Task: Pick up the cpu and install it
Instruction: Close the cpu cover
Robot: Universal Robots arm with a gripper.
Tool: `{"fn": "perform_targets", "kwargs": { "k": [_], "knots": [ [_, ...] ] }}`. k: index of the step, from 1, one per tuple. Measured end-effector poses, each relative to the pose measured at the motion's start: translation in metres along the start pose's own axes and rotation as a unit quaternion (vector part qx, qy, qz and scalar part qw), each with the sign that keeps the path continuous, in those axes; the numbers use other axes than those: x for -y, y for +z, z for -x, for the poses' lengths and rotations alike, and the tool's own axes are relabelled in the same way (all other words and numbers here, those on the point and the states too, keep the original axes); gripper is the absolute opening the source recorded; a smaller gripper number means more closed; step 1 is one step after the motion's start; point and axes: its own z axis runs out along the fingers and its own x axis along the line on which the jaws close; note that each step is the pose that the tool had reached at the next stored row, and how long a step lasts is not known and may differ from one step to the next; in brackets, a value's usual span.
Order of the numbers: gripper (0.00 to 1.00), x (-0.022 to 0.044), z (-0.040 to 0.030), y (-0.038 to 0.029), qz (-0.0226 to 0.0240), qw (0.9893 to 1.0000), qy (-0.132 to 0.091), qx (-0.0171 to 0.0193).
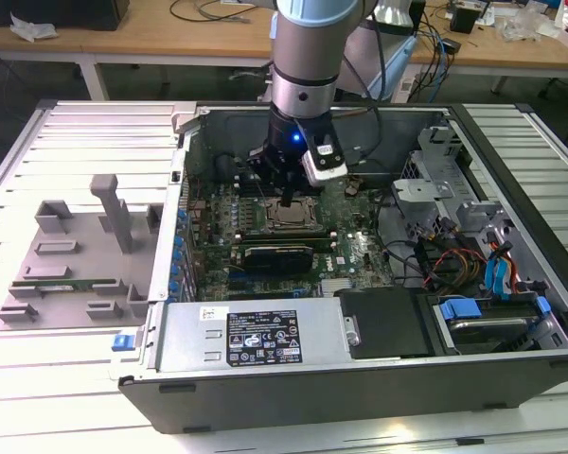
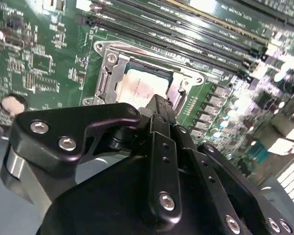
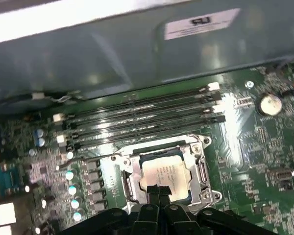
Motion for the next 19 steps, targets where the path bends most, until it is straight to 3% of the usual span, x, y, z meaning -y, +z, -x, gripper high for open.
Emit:
{"fn": "perform_targets", "kwargs": {
  "k": [2, 4, 6, 8, 13, 15, 19],
  "knots": [
    [0.11, 0.0, 0.0, 0.0001, -0.0016, 0.9992, -0.039, -0.0008],
    [0.11, 0.0, 0.0, 0.0002, -0.0026, 0.9981, -0.061, -0.0013],
    [0.11, 0.0, 0.0, 0.0003, -0.0039, 0.9956, -0.094, -0.0019],
    [0.11, 0.0, -0.0001, 0.0007, -0.0039, 0.9952, -0.097, -0.0003],
    [0.11, 0.0003, -0.0005, 0.0051, -0.0032, 0.9955, -0.093, 0.0148],
    [0.11, 0.001, -0.0046, 0.0066, -0.0027, 0.9955, -0.093, 0.021],
    [0.11, 0.0028, -0.0141, 0.0092, -0.0027, 0.9955, -0.092, 0.0227]
  ]
}}
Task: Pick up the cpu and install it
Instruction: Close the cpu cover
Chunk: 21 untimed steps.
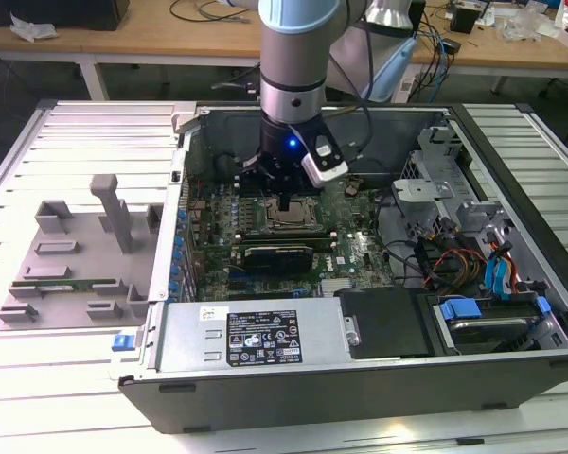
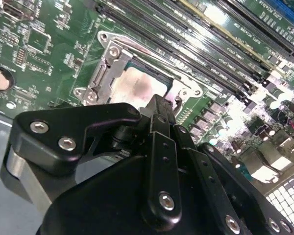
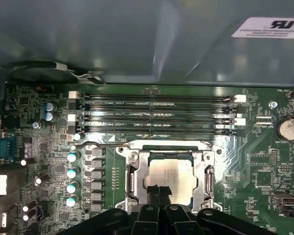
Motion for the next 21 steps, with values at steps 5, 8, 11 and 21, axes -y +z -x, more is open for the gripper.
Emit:
{"fn": "perform_targets", "kwargs": {
  "k": [5, 8, 11, 21],
  "knots": [
    [0.11, 0.0001, -0.0081, 0.0052, 0.0, 1.0, 0.001, 0.0011],
    [0.11, 0.0001, -0.0131, 0.0102, 0.0, 1.0, 0.0, 0.0023],
    [0.11, 0.0002, -0.0136, 0.0126, -0.0001, 1.0, 0.001, 0.0023],
    [0.11, 0.0002, -0.016, 0.0187, 0.0, 1.0, 0.001, 0.0024]
  ]
}}
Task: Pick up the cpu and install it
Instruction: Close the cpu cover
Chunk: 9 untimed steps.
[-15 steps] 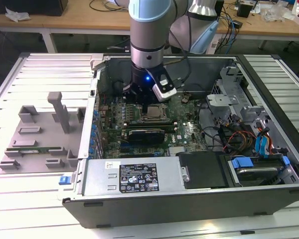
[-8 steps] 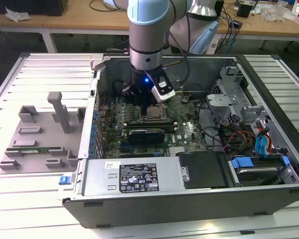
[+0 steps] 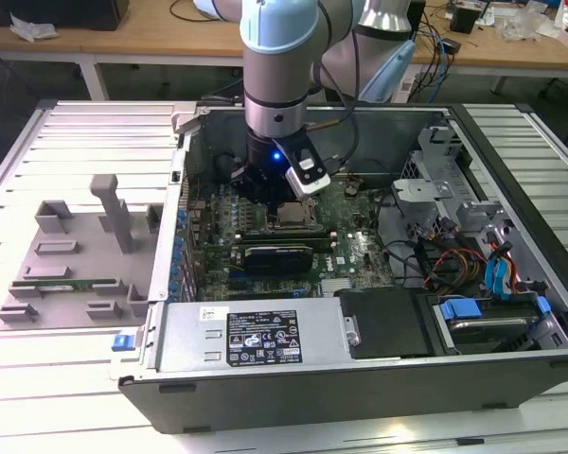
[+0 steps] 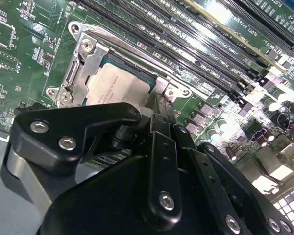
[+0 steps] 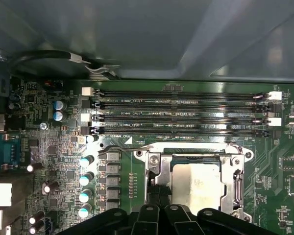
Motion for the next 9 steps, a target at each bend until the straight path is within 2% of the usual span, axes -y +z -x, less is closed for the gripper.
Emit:
{"fn": "perform_targets", "kwargs": {
  "k": [6, 9],
  "knots": [
    [0.11, 0.0, 0.0, 0.0005, 0.0, 1.0, 0.0, 0.0],
    [0.11, -0.0001, 0.0, -0.0044, 0.0, 1.0, 0.0, 0.0]
  ]
}}
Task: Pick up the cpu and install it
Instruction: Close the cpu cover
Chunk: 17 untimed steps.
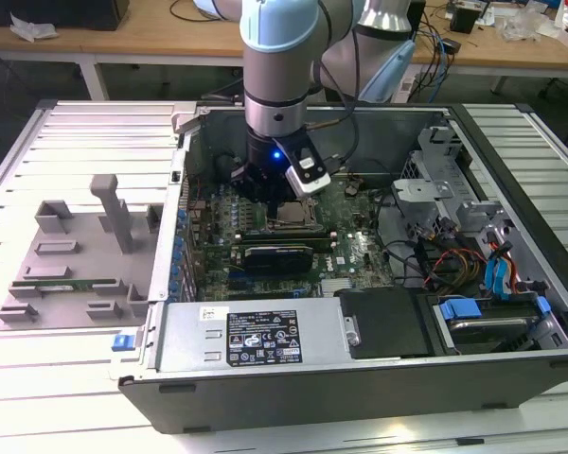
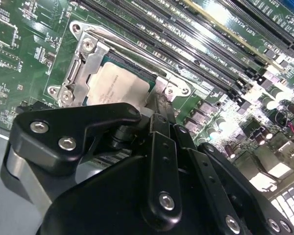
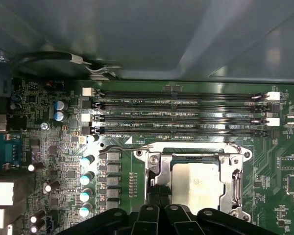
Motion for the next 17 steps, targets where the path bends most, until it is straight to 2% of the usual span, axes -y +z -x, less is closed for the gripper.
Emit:
{"fn": "perform_targets", "kwargs": {
  "k": [2, 5, 6, 9, 11, 15, 16, 17],
  "knots": [
    [0.11, -0.0001, 0.0001, -0.0047, 0.0001, 1.0, 0.0, 0.0],
    [0.11, -0.0003, 0.0002, -0.0169, 0.0, 1.0, 0.0, 0.0],
    [0.11, -0.0003, 0.0003, -0.0189, 0.0, 1.0, 0.0, 0.0],
    [0.11, -0.0004, 0.0004, -0.0191, 0.0, 1.0, 0.0, 0.0],
    [0.11, -0.0002, 0.0079, -0.0191, -0.0001, 1.0, 0.0, 0.0],
    [0.11, 0.0003, 0.0358, -0.0186, 0.0, 1.0, 0.0, 0.0],
    [0.11, 0.0003, 0.0366, -0.0192, 0.0, 1.0, 0.0, 0.0],
    [0.11, 0.0002, 0.0367, -0.0254, 0.0, 1.0, 0.0, 0.0]
  ]
}}
